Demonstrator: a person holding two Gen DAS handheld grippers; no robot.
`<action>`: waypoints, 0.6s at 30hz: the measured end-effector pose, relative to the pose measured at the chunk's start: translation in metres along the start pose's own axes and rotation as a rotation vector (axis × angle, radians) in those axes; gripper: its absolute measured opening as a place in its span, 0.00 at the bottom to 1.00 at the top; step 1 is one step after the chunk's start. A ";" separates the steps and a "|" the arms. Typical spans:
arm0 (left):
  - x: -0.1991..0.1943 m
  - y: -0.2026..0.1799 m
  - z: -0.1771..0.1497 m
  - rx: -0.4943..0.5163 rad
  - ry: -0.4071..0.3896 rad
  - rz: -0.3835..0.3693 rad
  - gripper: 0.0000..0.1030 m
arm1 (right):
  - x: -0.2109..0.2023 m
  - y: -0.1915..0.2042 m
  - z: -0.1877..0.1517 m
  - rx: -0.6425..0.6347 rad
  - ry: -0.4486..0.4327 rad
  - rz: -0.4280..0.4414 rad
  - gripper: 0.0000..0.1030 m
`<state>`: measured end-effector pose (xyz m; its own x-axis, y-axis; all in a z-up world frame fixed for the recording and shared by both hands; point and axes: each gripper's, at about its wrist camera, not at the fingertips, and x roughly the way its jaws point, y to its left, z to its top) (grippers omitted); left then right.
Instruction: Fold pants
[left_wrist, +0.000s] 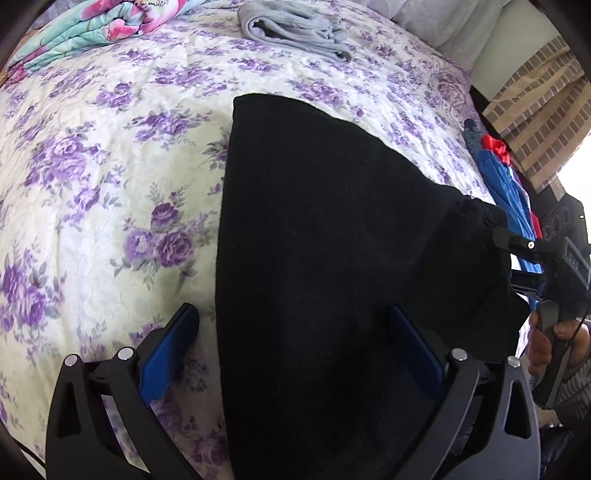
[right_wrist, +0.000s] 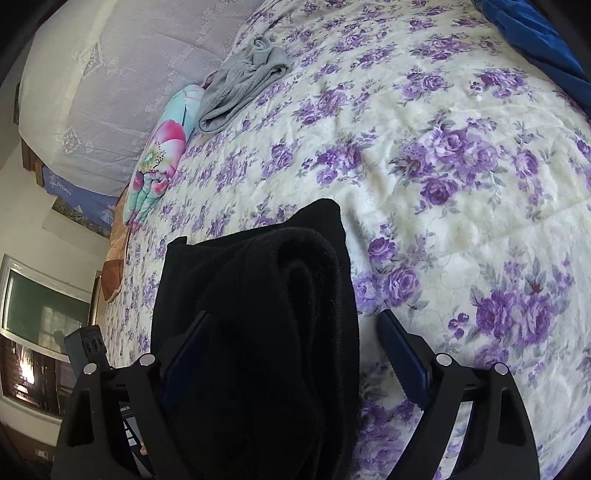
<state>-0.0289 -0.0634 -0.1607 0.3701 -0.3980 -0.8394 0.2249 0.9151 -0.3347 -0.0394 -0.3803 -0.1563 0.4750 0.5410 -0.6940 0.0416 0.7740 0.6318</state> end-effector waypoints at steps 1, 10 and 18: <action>0.000 0.002 0.002 -0.003 0.000 -0.017 0.96 | 0.001 -0.001 0.003 -0.007 0.007 0.009 0.87; -0.005 0.018 0.006 -0.040 0.027 -0.144 0.94 | 0.008 -0.005 0.016 -0.037 0.013 0.075 0.68; -0.008 0.026 0.008 -0.086 0.034 -0.176 0.69 | 0.008 -0.016 0.013 -0.006 0.027 0.132 0.41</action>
<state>-0.0189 -0.0365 -0.1596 0.3006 -0.5514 -0.7782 0.2052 0.8342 -0.5119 -0.0249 -0.3922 -0.1676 0.4525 0.6470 -0.6137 -0.0251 0.6972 0.7165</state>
